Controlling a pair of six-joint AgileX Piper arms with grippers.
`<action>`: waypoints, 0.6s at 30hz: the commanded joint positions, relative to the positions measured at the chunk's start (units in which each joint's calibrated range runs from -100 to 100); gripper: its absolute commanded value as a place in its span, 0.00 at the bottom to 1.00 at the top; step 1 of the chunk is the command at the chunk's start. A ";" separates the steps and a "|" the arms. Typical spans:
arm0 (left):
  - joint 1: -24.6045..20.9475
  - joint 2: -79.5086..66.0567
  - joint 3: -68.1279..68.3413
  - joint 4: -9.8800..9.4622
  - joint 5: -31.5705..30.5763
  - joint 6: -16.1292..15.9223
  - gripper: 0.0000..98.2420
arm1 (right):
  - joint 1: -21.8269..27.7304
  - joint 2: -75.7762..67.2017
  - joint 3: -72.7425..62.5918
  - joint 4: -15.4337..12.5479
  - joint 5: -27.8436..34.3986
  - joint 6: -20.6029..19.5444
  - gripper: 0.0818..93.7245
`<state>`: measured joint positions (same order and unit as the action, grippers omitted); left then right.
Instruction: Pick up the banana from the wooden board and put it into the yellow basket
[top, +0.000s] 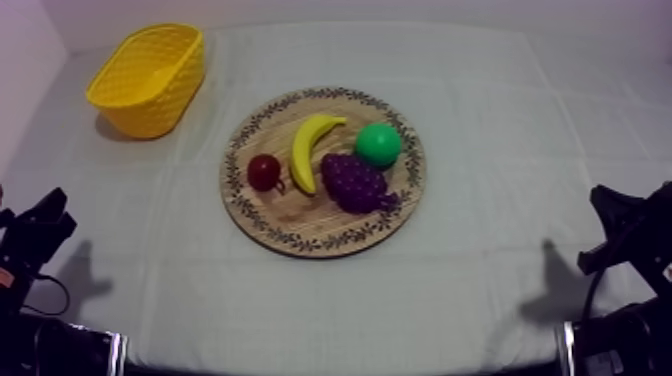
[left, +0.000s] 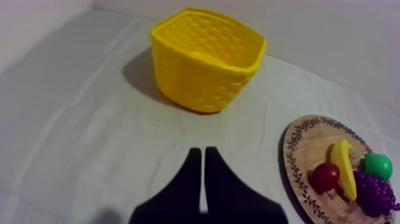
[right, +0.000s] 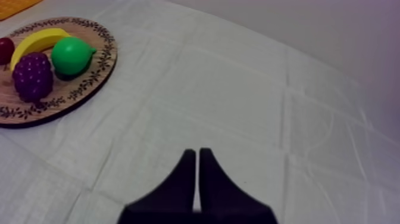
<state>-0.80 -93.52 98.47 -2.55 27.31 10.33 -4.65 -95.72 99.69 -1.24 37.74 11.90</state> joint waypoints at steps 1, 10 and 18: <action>2.19 8.91 -3.35 -0.80 -2.51 1.25 0.00 | -0.02 -0.03 -0.03 -0.01 0.00 -0.02 0.00; 15.39 39.21 -33.71 -5.89 5.94 6.32 0.00 | -0.02 -0.03 -0.03 -0.01 0.00 0.00 0.00; 24.15 63.39 -59.36 -7.11 19.60 7.97 0.09 | -0.02 -0.03 -0.03 -0.01 0.00 0.03 0.00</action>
<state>19.84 -43.24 52.38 -9.23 43.43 17.87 -4.65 -95.72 99.69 -1.24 37.74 11.90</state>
